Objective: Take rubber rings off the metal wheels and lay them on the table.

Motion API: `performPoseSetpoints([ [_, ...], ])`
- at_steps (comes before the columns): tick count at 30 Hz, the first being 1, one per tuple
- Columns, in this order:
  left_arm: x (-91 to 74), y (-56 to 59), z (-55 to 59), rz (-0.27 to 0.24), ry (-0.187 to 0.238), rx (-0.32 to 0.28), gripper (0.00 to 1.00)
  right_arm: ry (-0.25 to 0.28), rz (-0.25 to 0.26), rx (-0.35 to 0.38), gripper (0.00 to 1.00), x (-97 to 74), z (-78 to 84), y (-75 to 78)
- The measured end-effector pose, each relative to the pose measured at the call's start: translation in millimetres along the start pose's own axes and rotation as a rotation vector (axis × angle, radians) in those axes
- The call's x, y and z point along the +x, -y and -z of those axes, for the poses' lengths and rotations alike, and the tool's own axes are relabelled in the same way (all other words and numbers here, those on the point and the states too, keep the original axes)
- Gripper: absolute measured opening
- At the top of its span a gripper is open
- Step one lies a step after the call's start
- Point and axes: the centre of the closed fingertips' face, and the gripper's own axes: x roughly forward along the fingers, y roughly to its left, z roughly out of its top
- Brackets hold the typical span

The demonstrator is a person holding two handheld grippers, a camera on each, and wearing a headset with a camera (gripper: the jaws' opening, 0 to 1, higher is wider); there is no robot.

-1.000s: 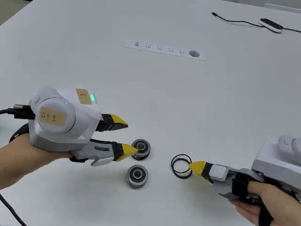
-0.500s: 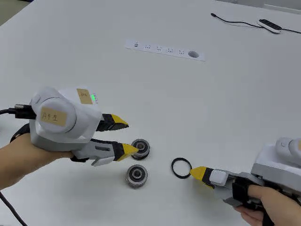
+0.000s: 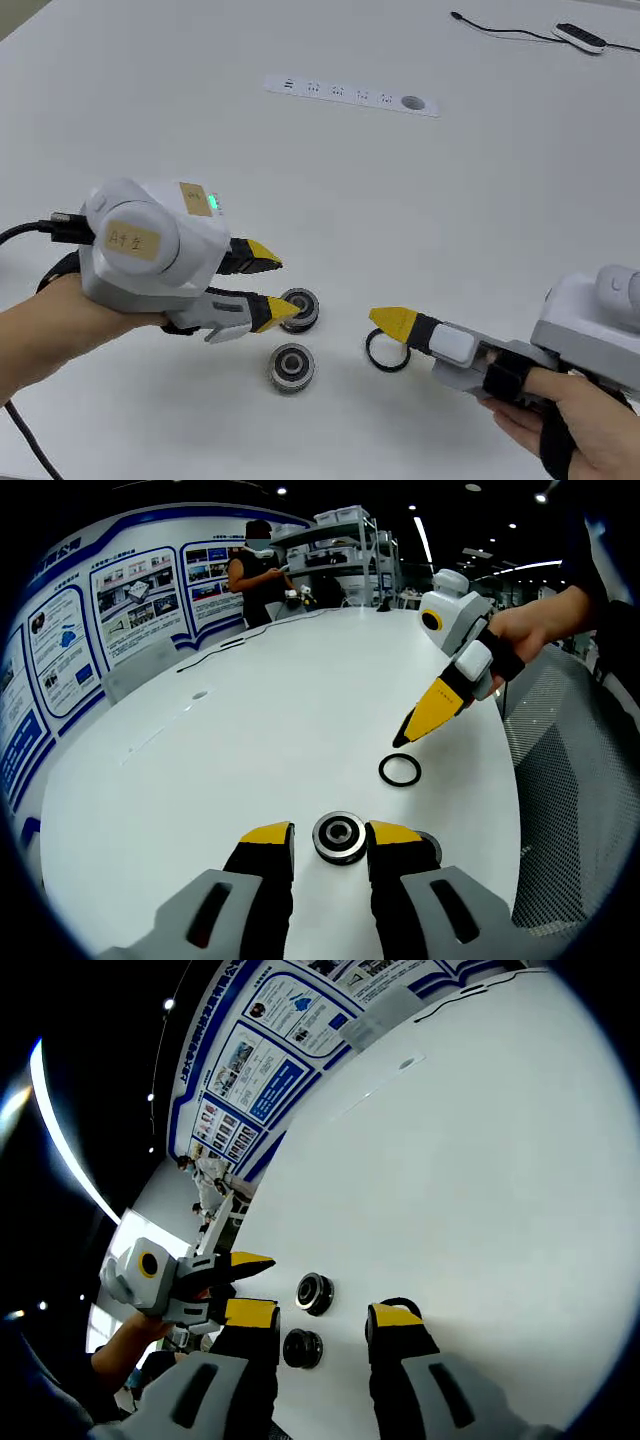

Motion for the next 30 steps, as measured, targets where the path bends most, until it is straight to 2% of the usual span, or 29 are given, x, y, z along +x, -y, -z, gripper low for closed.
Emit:
performPoseSetpoints([
  [8,12.1,0.1,6.0,0.018,-0.03,0.02,0.27,-0.037,-0.064,-0.048,0.44,12.6,4.6,-13.6],
  [15,17.9,1.0,11.8,0.033,-0.056,0.033,0.23,-0.042,-0.118,-0.065,0.48,22.2,1.2,-23.4],
  [22,23.3,3.6,15.0,0.056,-0.07,0.038,0.21,-0.054,-0.128,-0.066,0.48,29.3,3.4,-24.9],
  [30,25.7,4.9,16.0,0.057,-0.072,0.033,0.18,-0.053,-0.127,-0.054,0.48,32.2,2.8,-24.9],
])
